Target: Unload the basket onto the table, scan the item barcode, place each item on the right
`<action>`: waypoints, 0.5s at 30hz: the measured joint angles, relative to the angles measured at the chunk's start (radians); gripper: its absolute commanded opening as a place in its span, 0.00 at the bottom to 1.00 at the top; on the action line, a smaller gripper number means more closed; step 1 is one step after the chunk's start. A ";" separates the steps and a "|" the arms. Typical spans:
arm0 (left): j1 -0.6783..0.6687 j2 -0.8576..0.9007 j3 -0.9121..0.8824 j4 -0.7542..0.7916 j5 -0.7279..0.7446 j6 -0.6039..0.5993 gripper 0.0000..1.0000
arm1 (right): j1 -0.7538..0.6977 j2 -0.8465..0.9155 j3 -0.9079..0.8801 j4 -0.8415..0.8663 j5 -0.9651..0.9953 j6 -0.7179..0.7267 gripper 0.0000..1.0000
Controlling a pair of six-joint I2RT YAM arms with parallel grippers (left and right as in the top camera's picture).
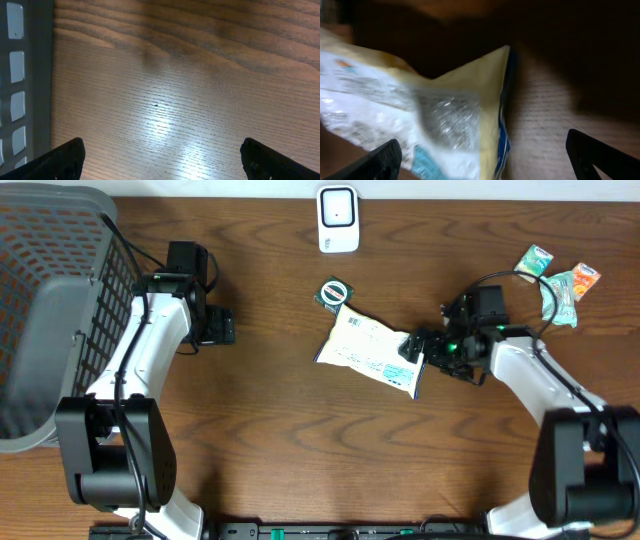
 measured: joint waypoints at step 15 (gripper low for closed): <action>0.000 0.000 0.000 0.000 0.000 0.000 0.98 | 0.085 0.197 0.029 0.208 -0.244 0.010 0.01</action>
